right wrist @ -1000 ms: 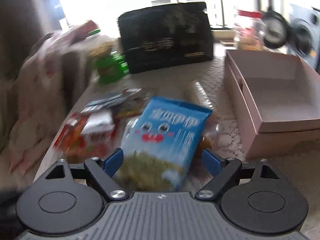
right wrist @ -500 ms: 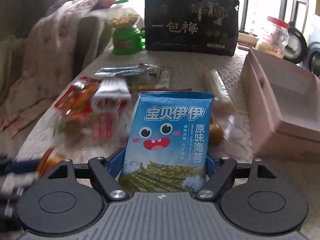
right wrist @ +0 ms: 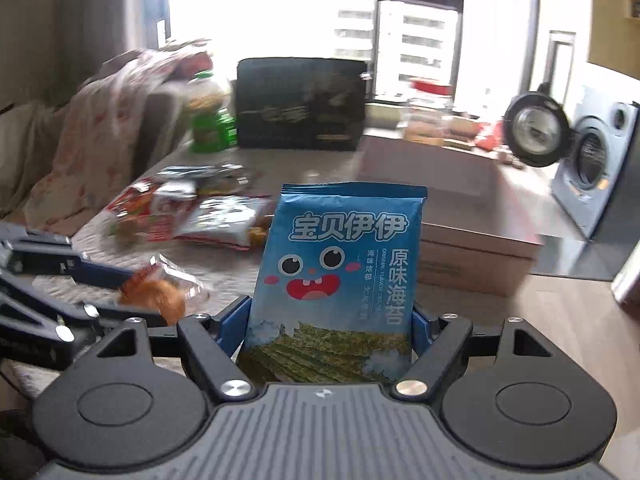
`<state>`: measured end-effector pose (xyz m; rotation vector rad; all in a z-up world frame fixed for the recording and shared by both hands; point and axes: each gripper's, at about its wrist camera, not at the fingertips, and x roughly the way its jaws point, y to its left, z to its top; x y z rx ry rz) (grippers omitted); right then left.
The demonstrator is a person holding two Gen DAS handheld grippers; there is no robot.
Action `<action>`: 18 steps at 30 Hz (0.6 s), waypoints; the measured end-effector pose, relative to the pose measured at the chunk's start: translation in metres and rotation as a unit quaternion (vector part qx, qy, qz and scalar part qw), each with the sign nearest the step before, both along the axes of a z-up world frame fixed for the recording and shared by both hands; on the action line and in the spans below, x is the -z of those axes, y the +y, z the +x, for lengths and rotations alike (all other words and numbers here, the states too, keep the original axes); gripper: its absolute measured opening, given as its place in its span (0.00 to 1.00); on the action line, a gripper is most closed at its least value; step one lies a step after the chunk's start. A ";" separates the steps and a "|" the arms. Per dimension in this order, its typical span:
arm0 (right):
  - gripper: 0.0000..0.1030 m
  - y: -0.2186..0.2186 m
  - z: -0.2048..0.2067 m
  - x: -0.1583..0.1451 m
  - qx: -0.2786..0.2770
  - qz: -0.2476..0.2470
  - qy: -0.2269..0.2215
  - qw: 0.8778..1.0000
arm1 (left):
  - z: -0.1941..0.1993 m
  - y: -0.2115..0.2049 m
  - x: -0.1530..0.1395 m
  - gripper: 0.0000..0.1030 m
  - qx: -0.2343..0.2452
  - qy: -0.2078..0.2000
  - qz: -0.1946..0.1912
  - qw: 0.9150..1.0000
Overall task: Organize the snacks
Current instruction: 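Grasp and lift the blue seaweed bag with the right gripper while the left gripper holds the bun, then lower the blue seaweed bag into the pink box and open the right gripper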
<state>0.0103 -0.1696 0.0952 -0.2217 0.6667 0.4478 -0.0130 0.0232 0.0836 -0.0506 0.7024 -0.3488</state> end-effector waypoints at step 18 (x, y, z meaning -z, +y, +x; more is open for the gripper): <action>0.77 -0.055 0.032 0.005 0.078 0.026 -0.015 0.996 | 0.229 -0.044 -0.003 0.26 -0.036 0.026 -0.142 0.989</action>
